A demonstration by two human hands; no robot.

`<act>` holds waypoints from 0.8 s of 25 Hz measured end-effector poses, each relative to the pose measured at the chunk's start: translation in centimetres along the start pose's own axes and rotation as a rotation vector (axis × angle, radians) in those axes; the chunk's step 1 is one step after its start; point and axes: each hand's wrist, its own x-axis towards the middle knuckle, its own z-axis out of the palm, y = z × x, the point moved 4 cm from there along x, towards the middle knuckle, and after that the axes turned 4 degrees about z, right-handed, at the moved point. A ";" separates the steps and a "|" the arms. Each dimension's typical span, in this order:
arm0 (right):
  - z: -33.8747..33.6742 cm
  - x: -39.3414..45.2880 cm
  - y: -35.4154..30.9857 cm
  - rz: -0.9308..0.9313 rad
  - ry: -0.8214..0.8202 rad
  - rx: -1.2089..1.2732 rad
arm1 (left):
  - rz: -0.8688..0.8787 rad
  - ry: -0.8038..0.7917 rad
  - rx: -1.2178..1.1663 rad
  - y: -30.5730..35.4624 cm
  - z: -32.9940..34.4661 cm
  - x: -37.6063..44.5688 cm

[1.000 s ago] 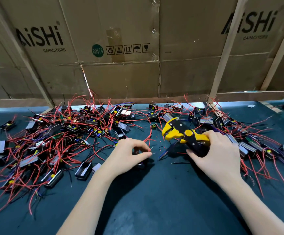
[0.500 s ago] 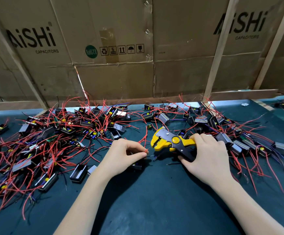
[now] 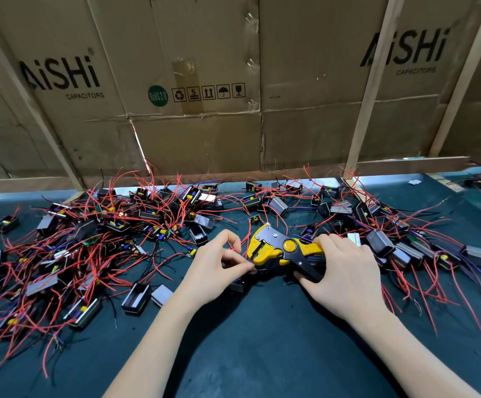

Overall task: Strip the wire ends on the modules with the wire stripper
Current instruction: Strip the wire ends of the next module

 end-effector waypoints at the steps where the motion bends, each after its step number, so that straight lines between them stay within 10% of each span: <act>1: 0.0 0.0 0.0 0.000 -0.003 0.007 | 0.007 0.005 0.004 0.0 0.0 0.0; 20: -0.3 0.2 0.2 -0.001 0.055 -0.033 | 0.019 -0.010 -0.050 -0.3 0.1 0.0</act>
